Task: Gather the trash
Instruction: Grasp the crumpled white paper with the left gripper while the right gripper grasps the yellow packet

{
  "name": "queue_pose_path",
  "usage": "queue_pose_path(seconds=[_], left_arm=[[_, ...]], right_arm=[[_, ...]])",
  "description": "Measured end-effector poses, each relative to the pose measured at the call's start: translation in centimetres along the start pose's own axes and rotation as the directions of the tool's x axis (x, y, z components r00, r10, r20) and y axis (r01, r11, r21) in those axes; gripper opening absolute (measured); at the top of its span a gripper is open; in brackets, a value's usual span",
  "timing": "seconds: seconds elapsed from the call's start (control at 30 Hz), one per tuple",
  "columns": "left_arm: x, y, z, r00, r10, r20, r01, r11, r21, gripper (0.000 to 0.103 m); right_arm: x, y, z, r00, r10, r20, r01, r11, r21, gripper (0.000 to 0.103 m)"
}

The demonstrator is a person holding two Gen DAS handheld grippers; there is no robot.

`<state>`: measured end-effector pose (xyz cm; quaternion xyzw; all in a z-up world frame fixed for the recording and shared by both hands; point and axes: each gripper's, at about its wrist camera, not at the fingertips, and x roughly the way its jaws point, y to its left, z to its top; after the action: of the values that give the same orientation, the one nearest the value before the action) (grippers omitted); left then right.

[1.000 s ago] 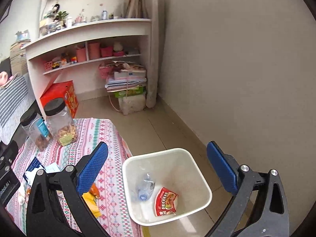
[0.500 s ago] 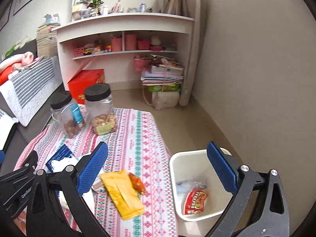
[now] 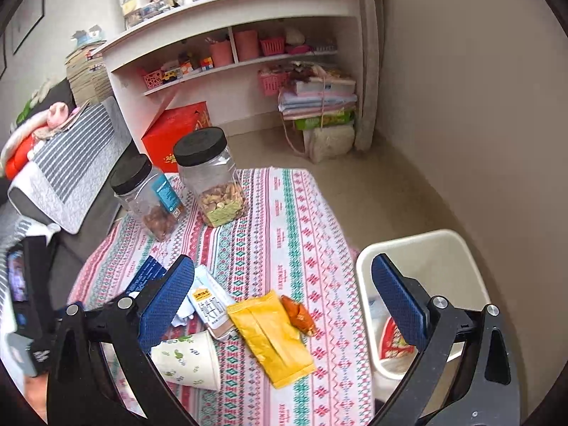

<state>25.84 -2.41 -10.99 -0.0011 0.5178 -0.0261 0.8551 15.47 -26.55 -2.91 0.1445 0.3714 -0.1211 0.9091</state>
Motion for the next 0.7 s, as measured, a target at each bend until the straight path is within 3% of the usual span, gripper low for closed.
queue_pose_path(seconds=[0.13,0.2,0.33,0.43,0.53,0.7], left_arm=[[2.6,-1.1,0.7,0.999,-0.017,-0.029,0.017,1.0,0.003,0.092],[3.9,-1.4,0.7,0.996,-0.054,-0.067,0.053,0.999,-0.012,0.075],[5.1,-2.2,0.0,0.986,-0.122,-0.112,0.121,0.992,-0.024,0.052],[4.6,-2.2,-0.6,0.983,-0.161,-0.093,0.159,0.987,-0.03,0.047],[3.2,-1.3,-1.1,0.969,-0.239,-0.07,0.234,0.97,-0.07,0.041],[-1.8,0.8,-2.2,0.957,-0.289,0.028,0.29,0.955,-0.062,0.039]], right_arm=[[2.2,-1.6,0.1,0.994,0.048,-0.103,-0.039,0.995,0.088,0.096],[3.3,-2.0,-0.1,0.986,0.072,-0.151,-0.054,0.992,0.116,0.096],[4.9,-2.0,-0.8,0.976,0.066,-0.209,-0.045,0.994,0.103,0.096],[5.6,-1.8,-1.3,0.972,0.039,-0.232,-0.025,0.998,0.064,0.096],[5.9,-1.7,-1.6,0.97,0.016,-0.243,-0.011,1.0,0.025,0.096],[6.6,-1.0,-2.0,0.968,-0.038,-0.249,0.021,0.997,-0.071,0.096]])
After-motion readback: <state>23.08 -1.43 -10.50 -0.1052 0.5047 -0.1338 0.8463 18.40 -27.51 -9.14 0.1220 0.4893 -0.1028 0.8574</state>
